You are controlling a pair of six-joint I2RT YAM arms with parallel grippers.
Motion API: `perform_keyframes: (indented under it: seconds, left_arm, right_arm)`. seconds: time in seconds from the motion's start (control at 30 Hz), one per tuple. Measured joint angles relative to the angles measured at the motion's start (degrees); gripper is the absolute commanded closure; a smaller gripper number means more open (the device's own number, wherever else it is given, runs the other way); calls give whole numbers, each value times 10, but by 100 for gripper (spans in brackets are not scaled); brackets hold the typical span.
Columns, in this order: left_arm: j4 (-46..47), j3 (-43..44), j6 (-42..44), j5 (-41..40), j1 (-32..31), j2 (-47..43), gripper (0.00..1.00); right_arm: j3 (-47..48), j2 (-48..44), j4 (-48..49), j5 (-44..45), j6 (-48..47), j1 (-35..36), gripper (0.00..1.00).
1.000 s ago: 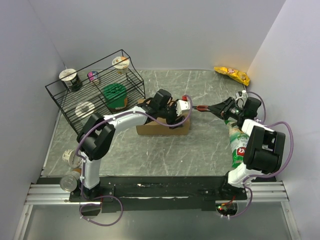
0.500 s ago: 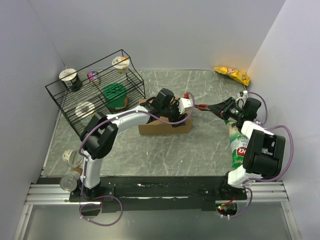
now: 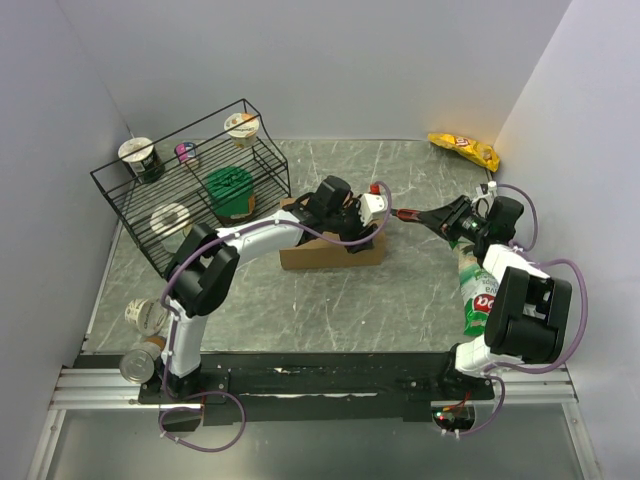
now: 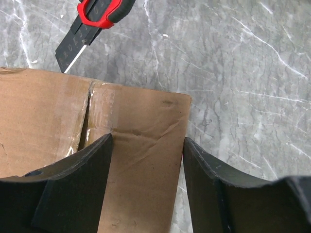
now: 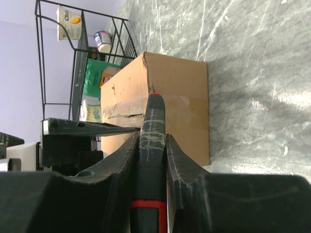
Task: Unpack the express box
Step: Cut the express box at the center of the board.
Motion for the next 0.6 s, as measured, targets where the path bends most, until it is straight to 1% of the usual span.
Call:
perform_keyframes:
  seconds: [0.6]
  left_arm:
    - [17, 16, -15, -8, 2, 18, 41]
  right_arm:
    - [0, -16, -61, -17, -43, 0, 100]
